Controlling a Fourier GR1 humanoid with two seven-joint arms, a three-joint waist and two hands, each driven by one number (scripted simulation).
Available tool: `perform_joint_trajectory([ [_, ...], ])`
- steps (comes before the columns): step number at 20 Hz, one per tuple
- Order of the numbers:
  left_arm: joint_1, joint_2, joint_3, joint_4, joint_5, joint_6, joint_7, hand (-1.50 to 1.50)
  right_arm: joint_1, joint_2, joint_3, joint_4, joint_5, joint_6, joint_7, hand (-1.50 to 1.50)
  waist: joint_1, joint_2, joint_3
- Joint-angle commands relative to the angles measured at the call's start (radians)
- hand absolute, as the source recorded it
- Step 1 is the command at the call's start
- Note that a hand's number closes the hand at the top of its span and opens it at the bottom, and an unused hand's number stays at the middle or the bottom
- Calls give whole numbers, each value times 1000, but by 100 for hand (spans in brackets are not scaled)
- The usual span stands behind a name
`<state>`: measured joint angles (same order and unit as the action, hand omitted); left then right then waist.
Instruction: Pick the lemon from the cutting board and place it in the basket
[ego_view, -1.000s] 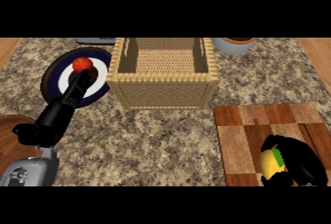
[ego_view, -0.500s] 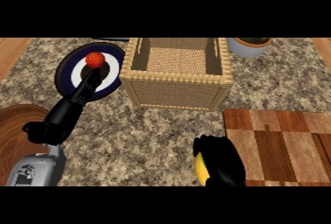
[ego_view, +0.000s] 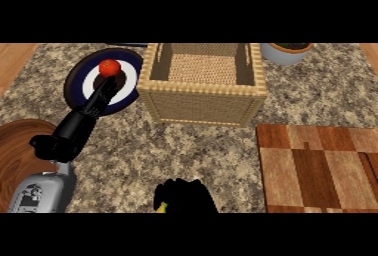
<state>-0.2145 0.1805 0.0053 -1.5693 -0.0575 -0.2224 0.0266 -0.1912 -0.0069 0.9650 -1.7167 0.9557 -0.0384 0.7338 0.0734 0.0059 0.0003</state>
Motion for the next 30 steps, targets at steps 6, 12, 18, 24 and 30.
perform_joint_trajectory([
  [6, -8, -13, -9, -8, -4, 10, 39, 0, -216, 5, 139, -188, -55, -377, 197, 150, -29, -15, -1],
  [12, -20, -12, 5, 52, -20, 21, 0, 0, -452, 6, 72, -205, -84, -391, 447, 150, -45, -11, -4],
  [18, 18, -2, 15, 43, -26, 22, -24, 0, -658, 6, -10, -151, -61, -303, 612, 150, -50, -17, -4],
  [24, 11, -2, 7, 14, -17, 7, -24, 0, -872, 6, -172, 52, -162, -372, 608, 150, -28, -11, -4],
  [30, 11, 16, 33, 44, 1, -12, -40, 0, -1003, 6, -308, 260, -155, -428, 585, 150, -28, -6, -3],
])
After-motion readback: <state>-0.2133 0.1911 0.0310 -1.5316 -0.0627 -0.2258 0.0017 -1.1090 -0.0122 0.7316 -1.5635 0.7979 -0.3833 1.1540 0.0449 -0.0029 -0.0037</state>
